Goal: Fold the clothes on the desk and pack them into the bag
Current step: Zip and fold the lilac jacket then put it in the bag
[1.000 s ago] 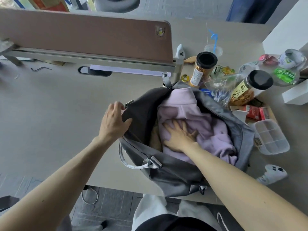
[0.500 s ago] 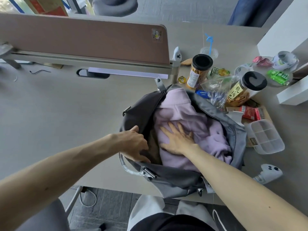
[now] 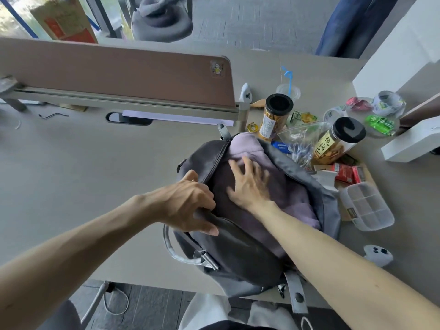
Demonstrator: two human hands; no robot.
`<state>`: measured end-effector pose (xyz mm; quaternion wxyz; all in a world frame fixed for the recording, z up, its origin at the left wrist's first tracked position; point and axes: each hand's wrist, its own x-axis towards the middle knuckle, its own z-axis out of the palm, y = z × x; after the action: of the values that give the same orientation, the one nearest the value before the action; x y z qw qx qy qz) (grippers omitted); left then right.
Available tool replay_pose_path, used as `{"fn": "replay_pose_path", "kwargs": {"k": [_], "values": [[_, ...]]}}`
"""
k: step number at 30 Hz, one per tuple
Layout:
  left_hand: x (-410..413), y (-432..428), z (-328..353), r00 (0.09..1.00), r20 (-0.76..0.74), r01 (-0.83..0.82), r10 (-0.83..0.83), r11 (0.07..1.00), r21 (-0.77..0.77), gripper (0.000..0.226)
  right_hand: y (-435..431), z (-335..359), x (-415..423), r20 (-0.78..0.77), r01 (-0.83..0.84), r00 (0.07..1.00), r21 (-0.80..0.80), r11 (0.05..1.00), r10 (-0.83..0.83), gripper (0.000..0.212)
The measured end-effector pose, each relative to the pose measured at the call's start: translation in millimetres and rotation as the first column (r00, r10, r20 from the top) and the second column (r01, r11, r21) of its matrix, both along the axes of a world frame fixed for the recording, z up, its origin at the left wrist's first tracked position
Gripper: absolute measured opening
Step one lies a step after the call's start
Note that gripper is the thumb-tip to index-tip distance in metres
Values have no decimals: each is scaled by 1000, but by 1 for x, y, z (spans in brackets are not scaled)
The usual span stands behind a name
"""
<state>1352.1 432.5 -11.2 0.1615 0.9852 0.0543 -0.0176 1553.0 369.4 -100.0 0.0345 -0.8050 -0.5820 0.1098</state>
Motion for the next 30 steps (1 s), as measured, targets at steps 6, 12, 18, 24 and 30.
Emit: {"fn": "replay_pose_path", "kwargs": {"k": [6, 12, 18, 24, 30], "values": [[3, 2, 1, 991, 104, -78, 86, 994, -79, 62, 44, -29, 17, -174, -12, 985, -189, 982, -22, 88], [26, 24, -24, 900, 74, -426, 429, 903, -55, 58, 43, -59, 22, -172, -23, 985, -296, 955, -29, 85], [53, 48, -38, 844, -36, -536, 535, 839, -93, 10, 34, -26, 22, -183, -118, 981, -299, 947, 64, 69], [114, 50, -81, 899, -246, -412, 364, 892, -185, 67, 16, 18, 78, 391, 98, 918, -69, 993, -63, 47], [138, 39, -103, 828, -423, -396, 367, 918, 21, 90, 10, 37, 123, 315, 179, 936, -47, 983, -156, 21]]}}
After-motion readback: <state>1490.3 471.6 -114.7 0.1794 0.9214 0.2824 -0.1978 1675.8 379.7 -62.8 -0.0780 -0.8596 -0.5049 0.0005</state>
